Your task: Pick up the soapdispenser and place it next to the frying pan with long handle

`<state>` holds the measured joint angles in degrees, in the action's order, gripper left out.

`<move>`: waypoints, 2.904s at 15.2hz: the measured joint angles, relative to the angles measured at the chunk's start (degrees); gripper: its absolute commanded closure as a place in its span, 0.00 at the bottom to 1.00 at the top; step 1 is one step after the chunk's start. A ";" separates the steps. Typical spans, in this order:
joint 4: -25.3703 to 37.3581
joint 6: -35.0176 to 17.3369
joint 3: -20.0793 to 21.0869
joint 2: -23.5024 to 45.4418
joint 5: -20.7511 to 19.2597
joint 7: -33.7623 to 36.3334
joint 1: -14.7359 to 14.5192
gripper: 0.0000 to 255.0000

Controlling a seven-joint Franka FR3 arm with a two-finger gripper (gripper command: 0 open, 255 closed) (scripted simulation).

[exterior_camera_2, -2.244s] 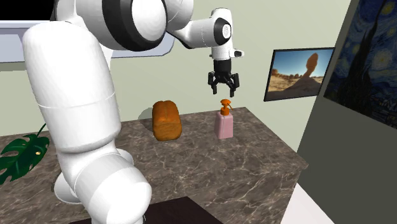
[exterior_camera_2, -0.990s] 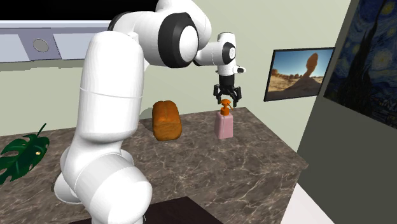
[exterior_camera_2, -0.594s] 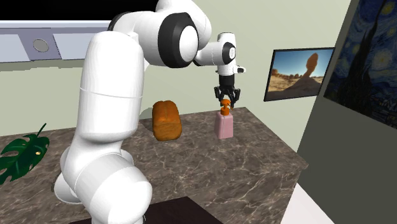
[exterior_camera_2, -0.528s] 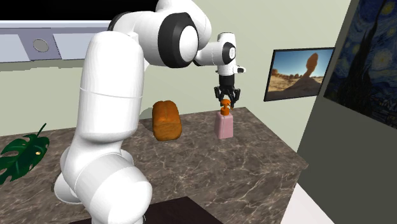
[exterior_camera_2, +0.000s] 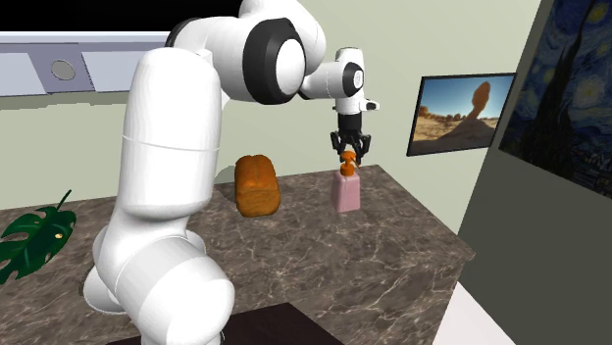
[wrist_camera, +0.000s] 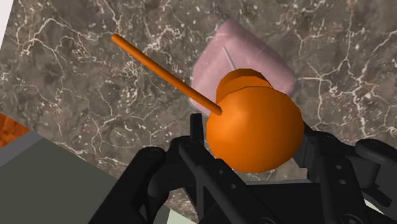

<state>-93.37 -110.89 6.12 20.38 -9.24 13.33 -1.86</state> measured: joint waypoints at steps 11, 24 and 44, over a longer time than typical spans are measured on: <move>6.10 7.50 0.16 -1.48 0.48 -0.95 -0.12 1.00; 1.36 12.94 0.55 -11.75 1.72 -1.49 0.02 1.00; -25.88 26.26 1.09 -52.54 6.67 -1.47 -1.98 1.00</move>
<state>-119.25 -84.63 7.22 -32.16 -2.57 11.87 -3.84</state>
